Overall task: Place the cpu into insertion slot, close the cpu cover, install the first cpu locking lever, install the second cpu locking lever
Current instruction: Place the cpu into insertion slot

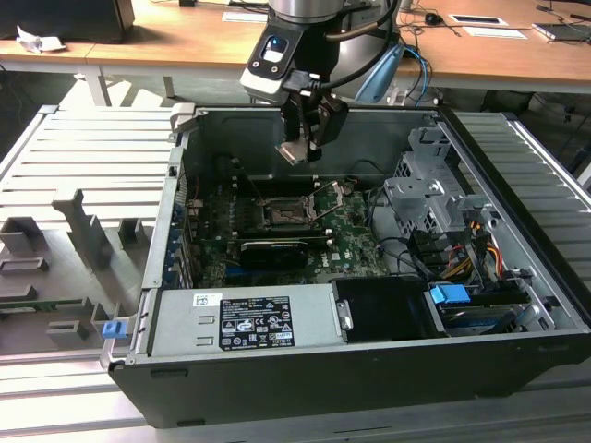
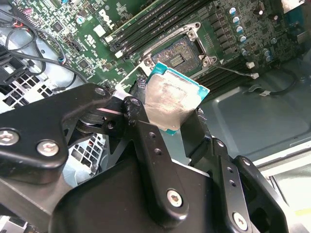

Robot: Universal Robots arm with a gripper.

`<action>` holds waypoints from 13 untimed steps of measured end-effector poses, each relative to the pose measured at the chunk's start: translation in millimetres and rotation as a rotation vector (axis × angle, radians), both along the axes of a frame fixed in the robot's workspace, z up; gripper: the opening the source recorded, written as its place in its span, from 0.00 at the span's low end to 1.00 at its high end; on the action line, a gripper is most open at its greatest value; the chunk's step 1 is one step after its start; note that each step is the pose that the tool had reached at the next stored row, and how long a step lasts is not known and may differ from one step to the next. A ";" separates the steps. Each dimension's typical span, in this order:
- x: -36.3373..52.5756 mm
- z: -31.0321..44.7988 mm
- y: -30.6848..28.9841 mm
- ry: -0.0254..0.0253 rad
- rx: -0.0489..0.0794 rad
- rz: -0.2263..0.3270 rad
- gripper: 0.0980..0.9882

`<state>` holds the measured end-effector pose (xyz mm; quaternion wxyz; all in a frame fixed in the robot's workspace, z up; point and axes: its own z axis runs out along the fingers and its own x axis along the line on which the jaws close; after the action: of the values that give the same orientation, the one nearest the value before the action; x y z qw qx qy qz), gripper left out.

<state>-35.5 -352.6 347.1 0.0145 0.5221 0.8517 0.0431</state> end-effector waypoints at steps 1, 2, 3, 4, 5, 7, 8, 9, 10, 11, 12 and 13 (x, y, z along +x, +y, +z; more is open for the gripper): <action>0.0 0.0 0.0 0.0000 0.000 -0.001 0.48; 0.0 0.0 0.0 0.0000 0.000 -0.001 0.48; 0.0 0.0 0.0 0.0000 0.000 -0.002 0.48; 0.0 -0.1 0.0 0.0001 0.000 -0.003 0.48; 0.0 -0.1 0.0 0.0000 0.000 -0.003 0.48; 0.0 -0.1 0.0 0.0000 0.000 -0.004 0.48; 0.0 -0.1 0.0 0.0000 0.000 -0.006 0.48; 0.0 -0.1 0.0 0.0000 0.000 -0.006 0.48; 0.0 -0.1 0.0 0.0000 0.000 -0.007 0.48; 0.0 -0.2 0.0 0.0000 0.000 -0.007 0.48; 0.0 -0.1 0.0 0.0000 0.000 -0.008 0.48; 0.0 -0.2 0.0 0.0000 0.000 -0.010 0.48</action>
<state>-35.5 -352.6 347.0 0.0147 0.5262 0.8492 0.0430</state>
